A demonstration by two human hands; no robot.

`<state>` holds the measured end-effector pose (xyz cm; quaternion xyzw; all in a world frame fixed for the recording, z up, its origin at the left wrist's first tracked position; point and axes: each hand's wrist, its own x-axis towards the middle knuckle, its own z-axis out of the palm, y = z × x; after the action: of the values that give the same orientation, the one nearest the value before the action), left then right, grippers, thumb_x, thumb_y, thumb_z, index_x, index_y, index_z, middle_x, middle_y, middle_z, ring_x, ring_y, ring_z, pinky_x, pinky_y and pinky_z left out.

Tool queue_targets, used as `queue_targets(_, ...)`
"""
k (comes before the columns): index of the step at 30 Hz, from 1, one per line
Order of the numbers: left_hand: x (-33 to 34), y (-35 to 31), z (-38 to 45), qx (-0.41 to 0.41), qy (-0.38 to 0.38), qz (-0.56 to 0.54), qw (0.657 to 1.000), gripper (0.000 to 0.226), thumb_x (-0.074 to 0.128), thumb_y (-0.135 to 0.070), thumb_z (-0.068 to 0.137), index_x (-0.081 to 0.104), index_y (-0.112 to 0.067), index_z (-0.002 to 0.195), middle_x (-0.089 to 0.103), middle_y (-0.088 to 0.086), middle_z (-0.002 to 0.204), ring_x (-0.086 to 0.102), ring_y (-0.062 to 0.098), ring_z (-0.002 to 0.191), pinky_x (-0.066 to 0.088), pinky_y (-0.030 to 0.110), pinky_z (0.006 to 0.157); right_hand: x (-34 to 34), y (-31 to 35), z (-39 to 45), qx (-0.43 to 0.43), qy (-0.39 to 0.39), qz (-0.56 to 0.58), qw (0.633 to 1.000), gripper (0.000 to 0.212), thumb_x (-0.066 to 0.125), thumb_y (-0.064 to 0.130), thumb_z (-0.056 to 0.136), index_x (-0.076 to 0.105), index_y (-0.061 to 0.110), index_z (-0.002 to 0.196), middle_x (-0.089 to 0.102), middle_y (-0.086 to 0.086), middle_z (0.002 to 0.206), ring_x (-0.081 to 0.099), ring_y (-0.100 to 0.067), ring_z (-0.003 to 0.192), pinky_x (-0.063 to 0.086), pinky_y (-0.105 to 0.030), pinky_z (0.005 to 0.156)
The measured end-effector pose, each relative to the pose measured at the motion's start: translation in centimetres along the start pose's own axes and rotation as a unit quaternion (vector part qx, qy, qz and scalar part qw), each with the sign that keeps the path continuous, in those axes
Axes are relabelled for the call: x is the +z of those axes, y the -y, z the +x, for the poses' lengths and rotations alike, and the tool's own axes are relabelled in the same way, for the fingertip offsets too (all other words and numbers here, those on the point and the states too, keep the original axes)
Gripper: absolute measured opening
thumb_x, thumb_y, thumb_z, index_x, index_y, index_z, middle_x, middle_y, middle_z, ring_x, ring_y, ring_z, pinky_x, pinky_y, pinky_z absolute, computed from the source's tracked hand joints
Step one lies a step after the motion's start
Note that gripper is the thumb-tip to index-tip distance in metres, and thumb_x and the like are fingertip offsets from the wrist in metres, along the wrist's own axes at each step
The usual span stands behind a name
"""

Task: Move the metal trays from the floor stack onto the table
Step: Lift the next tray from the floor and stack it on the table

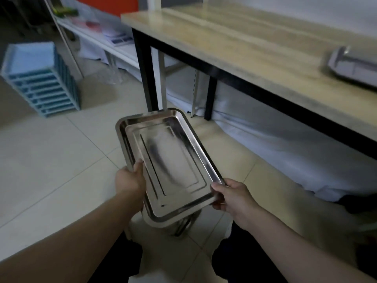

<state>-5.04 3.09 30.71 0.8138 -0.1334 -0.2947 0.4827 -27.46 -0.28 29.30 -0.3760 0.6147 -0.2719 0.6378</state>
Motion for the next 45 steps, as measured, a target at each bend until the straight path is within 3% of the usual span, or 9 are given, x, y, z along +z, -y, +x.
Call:
queue_targets(9, -5.1, -7.7, -6.9, 0.092, -0.025, -0.149, 0.984, 0.038, 0.055, -0.039, 0.092, 0.056, -0.007, 0.072, 0.050, 0.010, 0.065, 0.048, 0.022, 0.055, 0.041, 0.028, 0.052, -0.6, 6.8, -9.6, -0.076, 0.058, 0.080, 0.992, 0.017, 0.061, 0.015, 0.093, 0.067, 0.001, 0.101, 0.073, -0.017, 0.086, 0.069, -0.025, 0.062, 0.054, -0.029, 0.054)
queue_targets(18, -2.0, -14.0, -15.4, 0.081, 0.059, -0.230, 0.968, 0.038, 0.055, -0.043, 0.091, 0.054, -0.011, 0.071, 0.055, 0.008, 0.070, 0.060, 0.028, 0.067, 0.054, 0.034, 0.063, -5.1, 9.0, -15.9, -0.162, 0.075, 0.127, 0.976, 0.029, 0.066, 0.024, 0.090, 0.065, 0.002, 0.108, 0.077, -0.009, 0.082, 0.070, -0.022, 0.062, 0.056, -0.038, 0.069)
queue_targets(25, 4.7, -17.8, -22.6, -0.007, 0.196, -0.261, 0.945, 0.032, 0.052, -0.040, 0.094, 0.058, -0.011, 0.106, 0.065, 0.007, 0.091, 0.060, 0.023, 0.070, 0.052, 0.029, 0.060, -11.0, 10.8, -18.8, -0.247, -0.021, 0.213, 0.945, 0.029, 0.071, 0.007, 0.084, 0.062, 0.008, 0.112, 0.076, -0.013, 0.099, 0.075, -0.025, 0.083, 0.060, -0.039, 0.067)
queue_targets(30, 9.2, -18.8, -25.8, 0.033, 0.341, -0.215, 0.914, 0.025, 0.056, -0.031, 0.095, 0.058, -0.007, 0.103, 0.068, 0.012, 0.096, 0.068, 0.026, 0.084, 0.058, 0.041, 0.077, -16.2, 12.2, -18.7, -0.285, -0.118, 0.258, 0.916, 0.029, 0.057, -0.004, 0.089, 0.059, 0.007, 0.117, 0.074, -0.013, 0.103, 0.073, -0.026, 0.084, 0.060, -0.054, 0.075)
queue_targets(33, 10.4, -20.0, -26.4, 0.055, 0.399, -0.210, 0.891, 0.030, 0.057, -0.021, 0.096, 0.057, -0.003, 0.119, 0.071, 0.011, 0.094, 0.072, 0.024, 0.083, 0.061, 0.036, 0.070, -19.4, 13.0, -18.4, -0.279, -0.176, 0.287, 0.899, 0.025, 0.050, -0.006, 0.092, 0.061, 0.006, 0.111, 0.073, -0.013, 0.101, 0.071, -0.024, 0.082, 0.059, -0.051, 0.079)
queue_targets(35, 11.0, -21.2, -26.2, 0.068, 0.407, -0.211, 0.886, 0.046, 0.057, -0.023, 0.095, 0.046, -0.002, 0.135, 0.069, 0.013, 0.109, 0.071, 0.021, 0.093, 0.060, 0.030, 0.066, -21.4, 13.5, -18.2, -0.269, -0.202, 0.302, 0.892, 0.022, 0.050, -0.006, 0.093, 0.063, 0.010, 0.102, 0.072, -0.010, 0.094, 0.070, -0.021, 0.076, 0.060, -0.040, 0.063)
queue_targets(40, 11.9, -24.6, -26.0, 0.073, 0.368, -0.172, 0.911, 0.085, 0.060, -0.031, 0.093, 0.001, -0.021, 0.153, 0.055, 0.015, 0.133, 0.057, 0.026, 0.124, 0.037, 0.043, 0.111, -25.6, 14.9, -18.6, -0.248, -0.231, 0.312, 0.888, 0.019, 0.052, -0.003, 0.093, 0.060, 0.008, 0.106, 0.069, -0.007, 0.089, 0.068, -0.017, 0.071, 0.055, -0.034, 0.059)
queue_targets(42, 12.7, -25.9, -26.5, 0.075, 0.383, -0.199, 0.899, 0.075, 0.054, -0.027, 0.098, 0.004, -0.021, 0.154, 0.048, 0.011, 0.137, 0.051, 0.026, 0.129, 0.038, 0.037, 0.109, -27.0, 15.7, -18.9, -0.237, -0.230, 0.305, 0.893, 0.019, 0.053, -0.001, 0.093, 0.060, 0.011, 0.107, 0.070, -0.007, 0.094, 0.067, -0.018, 0.077, 0.054, -0.031, 0.059)
queue_targets(45, 14.5, -27.4, -26.1, 0.087, 0.361, -0.213, 0.904, 0.074, 0.062, -0.017, 0.092, 0.020, -0.021, 0.152, 0.059, 0.012, 0.121, 0.067, 0.026, 0.102, 0.058, 0.037, 0.082, -29.0, 17.1, -19.1, -0.228, -0.227, 0.285, 0.903, 0.018, 0.057, 0.002, 0.093, 0.060, 0.009, 0.109, 0.070, -0.009, 0.093, 0.067, -0.018, 0.076, 0.052, -0.029, 0.055)
